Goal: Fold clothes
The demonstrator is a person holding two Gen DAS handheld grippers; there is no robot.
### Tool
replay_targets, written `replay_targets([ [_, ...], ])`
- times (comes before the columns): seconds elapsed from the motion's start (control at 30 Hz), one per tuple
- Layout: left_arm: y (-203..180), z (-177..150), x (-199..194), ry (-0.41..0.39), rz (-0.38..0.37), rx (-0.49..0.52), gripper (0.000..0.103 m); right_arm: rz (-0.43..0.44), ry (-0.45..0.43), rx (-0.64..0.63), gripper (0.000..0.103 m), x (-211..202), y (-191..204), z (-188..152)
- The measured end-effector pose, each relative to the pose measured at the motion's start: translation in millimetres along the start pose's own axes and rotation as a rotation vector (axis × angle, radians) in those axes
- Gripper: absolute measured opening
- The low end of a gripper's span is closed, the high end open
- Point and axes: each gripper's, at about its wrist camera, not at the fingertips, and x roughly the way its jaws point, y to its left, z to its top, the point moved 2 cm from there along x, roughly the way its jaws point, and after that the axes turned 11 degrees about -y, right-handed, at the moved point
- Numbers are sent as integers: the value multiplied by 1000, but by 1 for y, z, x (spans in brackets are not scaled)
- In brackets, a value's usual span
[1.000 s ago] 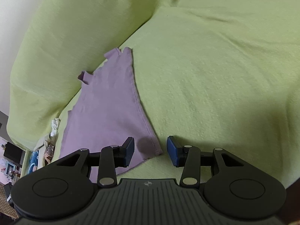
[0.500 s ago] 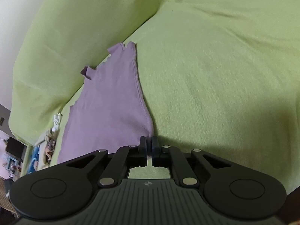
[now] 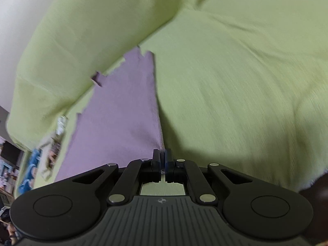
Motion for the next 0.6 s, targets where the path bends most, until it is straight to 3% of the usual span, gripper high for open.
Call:
replay_targets([
  [0.1,-8,-11,12,65,40,42,0,-9,-4,-71,18,7,16,13],
  [0.17,-13,-8,5,57,75,97,1,-16,-7,-119,42,11,27,22],
  [0.2,-15,-3,-2,38,88,118,2,-19,-9,-142,44,13,33,27],
  [0.3,-13,21,-20,-34,109,162,2,-28,-13,-214,43,20,49,40],
  [0.4,-16,59,-15,-88,65,150,2,-37,-17,-285,41,26,66,53],
  [0.5,-23,98,7,-127,24,149,6,-47,-22,-356,25,32,82,67],
  [0.57,-28,123,32,-146,10,166,6,3,5,-406,4,59,103,80],
  [0.6,-30,135,50,-144,1,163,6,41,25,-416,4,77,114,88],
])
